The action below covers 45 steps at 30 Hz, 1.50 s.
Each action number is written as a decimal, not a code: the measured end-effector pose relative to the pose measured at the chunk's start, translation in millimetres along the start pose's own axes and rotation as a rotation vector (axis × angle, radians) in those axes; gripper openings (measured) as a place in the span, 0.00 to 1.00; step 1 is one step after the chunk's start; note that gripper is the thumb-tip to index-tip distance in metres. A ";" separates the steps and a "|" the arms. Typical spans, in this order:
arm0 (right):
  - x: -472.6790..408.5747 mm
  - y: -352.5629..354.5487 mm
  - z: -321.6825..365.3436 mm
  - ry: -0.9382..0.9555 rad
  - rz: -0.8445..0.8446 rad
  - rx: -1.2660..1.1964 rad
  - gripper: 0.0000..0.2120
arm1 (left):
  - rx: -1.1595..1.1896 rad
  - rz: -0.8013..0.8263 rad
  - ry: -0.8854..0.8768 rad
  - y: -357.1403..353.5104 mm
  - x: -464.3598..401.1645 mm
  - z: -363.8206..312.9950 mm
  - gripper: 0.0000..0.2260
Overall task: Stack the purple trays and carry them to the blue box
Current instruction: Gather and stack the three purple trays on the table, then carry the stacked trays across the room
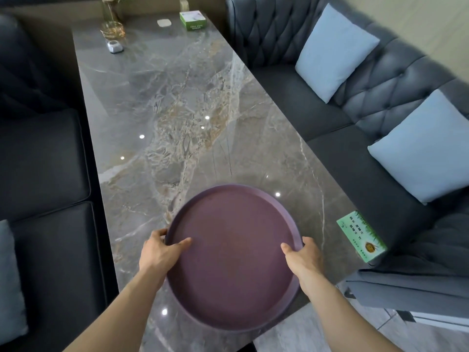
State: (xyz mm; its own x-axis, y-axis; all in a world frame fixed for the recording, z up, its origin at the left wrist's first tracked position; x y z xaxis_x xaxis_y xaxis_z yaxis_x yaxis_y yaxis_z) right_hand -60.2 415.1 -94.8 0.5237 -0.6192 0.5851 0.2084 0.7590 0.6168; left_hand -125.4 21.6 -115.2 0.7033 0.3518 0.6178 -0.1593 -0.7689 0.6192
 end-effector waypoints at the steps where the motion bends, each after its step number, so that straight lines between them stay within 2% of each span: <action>1: -2.9 3.0 11.1 0.019 -0.004 0.003 0.31 | 0.014 -0.025 0.001 4.8 0.2 -6.5 0.35; 7: -21.4 30.9 103.6 0.155 -0.023 0.006 0.27 | 0.083 -0.181 -0.088 52.7 0.0 -84.5 0.28; 14: -18.0 80.7 233.7 0.340 -0.065 -0.068 0.26 | 0.234 -0.339 -0.212 130.2 15.5 -191.0 0.26; 19: 2.0 125.6 317.6 0.488 -0.109 -0.099 0.18 | 0.327 -0.445 -0.291 187.6 42.1 -249.1 0.23; 24: 32.9 160.6 367.4 0.597 -0.149 -0.126 0.11 | 0.416 -0.508 -0.362 238.7 75.9 -285.7 0.20; 30: 84.1 187.8 382.0 0.642 -0.174 -0.218 0.03 | 0.519 -0.485 -0.424 284.0 113.4 -294.6 0.19; 37: 153.7 214.7 361.5 0.677 -0.248 -0.289 0.06 | 0.559 -0.439 -0.489 318.5 154.7 -279.1 0.19; 45: 207.0 253.8 293.7 0.632 -0.354 -0.338 0.08 | 0.528 -0.330 -0.559 302.7 191.2 -267.6 0.18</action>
State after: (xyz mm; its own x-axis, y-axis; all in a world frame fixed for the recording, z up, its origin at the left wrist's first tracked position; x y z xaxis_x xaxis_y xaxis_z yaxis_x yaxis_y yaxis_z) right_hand -141.6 420.5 337.5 0.7277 -0.6803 -0.0868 0.6356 0.6214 0.4581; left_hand -224.6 -1.0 320.0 0.9191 0.3930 0.0271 0.3626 -0.8709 0.3318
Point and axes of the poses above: each hand's wrist, its own x-axis away from the middle knuckle, its own y-axis out of the back of the hand, z = x × y, the point moved 10 cm from there along -x, towards the middle knuckle, and after that the axes turned 9 degrees about -x, right-handed, at the moved point
